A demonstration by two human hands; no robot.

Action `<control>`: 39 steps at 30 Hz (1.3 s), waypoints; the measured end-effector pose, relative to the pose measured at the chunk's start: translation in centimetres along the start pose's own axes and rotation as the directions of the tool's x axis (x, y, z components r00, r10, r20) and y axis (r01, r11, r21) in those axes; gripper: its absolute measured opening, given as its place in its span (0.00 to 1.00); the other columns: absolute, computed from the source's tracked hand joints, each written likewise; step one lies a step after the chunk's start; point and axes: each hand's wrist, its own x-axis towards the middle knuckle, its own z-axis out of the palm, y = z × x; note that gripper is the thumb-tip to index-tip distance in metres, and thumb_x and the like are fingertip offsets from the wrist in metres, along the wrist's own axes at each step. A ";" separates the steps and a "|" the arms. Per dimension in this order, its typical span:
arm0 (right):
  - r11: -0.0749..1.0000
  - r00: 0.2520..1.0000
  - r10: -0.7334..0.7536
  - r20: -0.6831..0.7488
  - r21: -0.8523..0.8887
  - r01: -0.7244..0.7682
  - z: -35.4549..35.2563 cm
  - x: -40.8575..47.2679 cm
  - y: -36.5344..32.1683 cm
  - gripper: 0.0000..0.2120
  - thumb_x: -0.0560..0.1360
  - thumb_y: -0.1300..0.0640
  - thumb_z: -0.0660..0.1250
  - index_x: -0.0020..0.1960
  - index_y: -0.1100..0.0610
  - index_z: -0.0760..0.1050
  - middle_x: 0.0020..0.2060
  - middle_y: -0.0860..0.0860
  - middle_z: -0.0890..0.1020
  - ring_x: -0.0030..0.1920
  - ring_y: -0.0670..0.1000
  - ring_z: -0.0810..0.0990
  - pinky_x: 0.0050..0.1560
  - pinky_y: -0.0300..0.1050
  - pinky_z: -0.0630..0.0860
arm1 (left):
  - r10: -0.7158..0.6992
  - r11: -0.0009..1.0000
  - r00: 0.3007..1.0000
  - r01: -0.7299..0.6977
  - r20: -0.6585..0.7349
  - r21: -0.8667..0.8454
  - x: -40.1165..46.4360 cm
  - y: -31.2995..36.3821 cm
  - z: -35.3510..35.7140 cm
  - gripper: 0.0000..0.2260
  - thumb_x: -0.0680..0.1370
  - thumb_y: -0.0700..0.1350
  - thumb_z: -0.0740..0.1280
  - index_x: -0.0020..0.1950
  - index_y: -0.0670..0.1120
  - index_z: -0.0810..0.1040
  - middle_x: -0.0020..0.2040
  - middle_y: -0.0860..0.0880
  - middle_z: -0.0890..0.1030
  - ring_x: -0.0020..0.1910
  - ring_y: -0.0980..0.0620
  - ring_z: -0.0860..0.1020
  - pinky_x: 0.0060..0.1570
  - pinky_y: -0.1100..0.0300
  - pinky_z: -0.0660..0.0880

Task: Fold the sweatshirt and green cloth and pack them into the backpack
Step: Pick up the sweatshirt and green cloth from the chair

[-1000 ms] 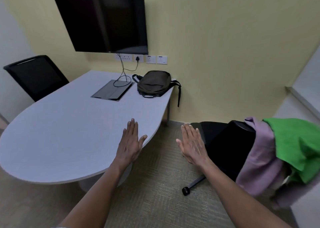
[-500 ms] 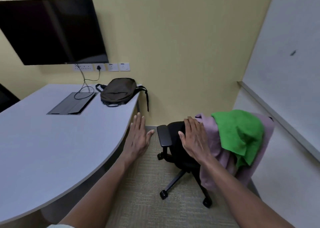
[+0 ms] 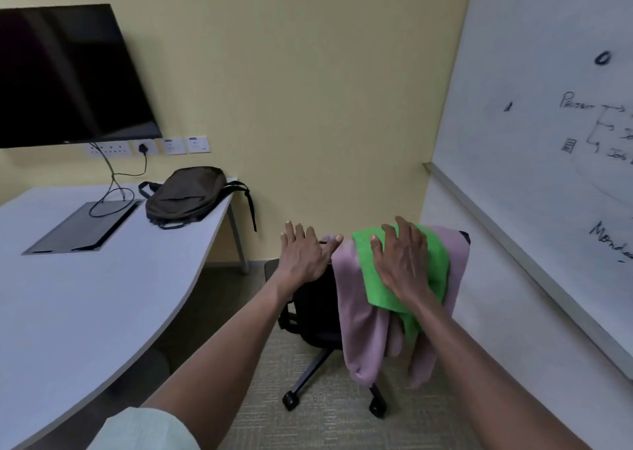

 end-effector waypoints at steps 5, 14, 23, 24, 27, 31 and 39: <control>0.962 0.950 0.258 0.177 0.045 -0.270 -0.9 1.6 5.3 0.35 0.75 0.40 0.66 0.74 0.58 0.63 0.73 0.63 0.63 0.72 0.66 0.62 0.70 0.62 0.64 | -0.159 0.987 0.965 0.161 0.209 0.007 1.7 3.0 1.5 0.59 0.64 0.83 0.42 0.79 0.39 0.58 0.78 0.32 0.57 0.78 0.30 0.43 0.73 0.34 0.38; 0.733 0.753 0.509 0.417 0.249 -0.633 -0.3 2.6 10.8 0.62 0.59 0.31 0.77 0.78 0.56 0.48 0.75 0.63 0.56 0.75 0.66 0.57 0.69 0.65 0.63 | -0.231 0.971 0.963 0.237 0.137 -0.033 4.2 5.0 4.7 0.64 0.51 0.87 0.52 0.62 0.35 0.74 0.67 0.30 0.73 0.73 0.27 0.61 0.71 0.31 0.50; 0.654 0.702 0.444 0.557 0.334 -0.679 0.2 2.9 12.2 0.66 0.61 0.34 0.78 0.80 0.57 0.38 0.77 0.64 0.55 0.75 0.64 0.58 0.72 0.58 0.65 | -0.231 0.957 0.970 0.240 0.072 -0.164 3.5 8.4 4.0 0.36 0.64 0.70 0.73 0.57 0.43 0.75 0.60 0.40 0.77 0.61 0.35 0.74 0.62 0.41 0.70; 0.657 0.696 0.434 0.572 0.327 -0.679 0.1 3.0 12.3 0.67 0.60 0.34 0.78 0.80 0.57 0.38 0.76 0.65 0.55 0.76 0.64 0.58 0.72 0.58 0.64 | -0.236 0.954 0.969 0.244 0.067 -0.176 3.3 8.8 4.0 0.36 0.65 0.68 0.74 0.59 0.42 0.75 0.60 0.40 0.77 0.62 0.36 0.74 0.61 0.43 0.71; 0.670 0.681 0.406 0.610 0.308 -0.675 -0.3 3.0 12.8 0.71 0.57 0.34 0.80 0.80 0.55 0.36 0.76 0.64 0.56 0.75 0.63 0.60 0.72 0.57 0.65 | -0.260 0.946 0.964 0.267 0.060 -0.183 3.0 9.6 3.9 0.43 0.62 0.70 0.74 0.64 0.40 0.73 0.63 0.39 0.76 0.63 0.36 0.73 0.61 0.43 0.71; 0.663 0.688 0.445 0.573 0.306 -0.683 -0.5 2.7 12.9 0.73 0.52 0.32 0.81 0.79 0.57 0.39 0.72 0.63 0.68 0.70 0.62 0.71 0.66 0.57 0.73 | -0.354 0.917 0.933 0.359 0.062 -0.171 2.5 10.1 3.6 0.53 0.60 0.71 0.76 0.71 0.36 0.65 0.67 0.35 0.72 0.67 0.35 0.70 0.63 0.45 0.69; 0.711 0.693 0.528 0.491 0.191 -0.677 -1.4 2.4 10.9 0.50 0.54 0.30 0.79 0.61 0.65 0.70 0.57 0.61 0.80 0.58 0.62 0.80 0.48 0.51 0.77 | -0.408 0.868 0.911 0.407 0.057 -0.284 2.9 10.4 3.6 0.54 0.58 0.64 0.81 0.69 0.30 0.65 0.59 0.37 0.79 0.60 0.38 0.78 0.53 0.49 0.76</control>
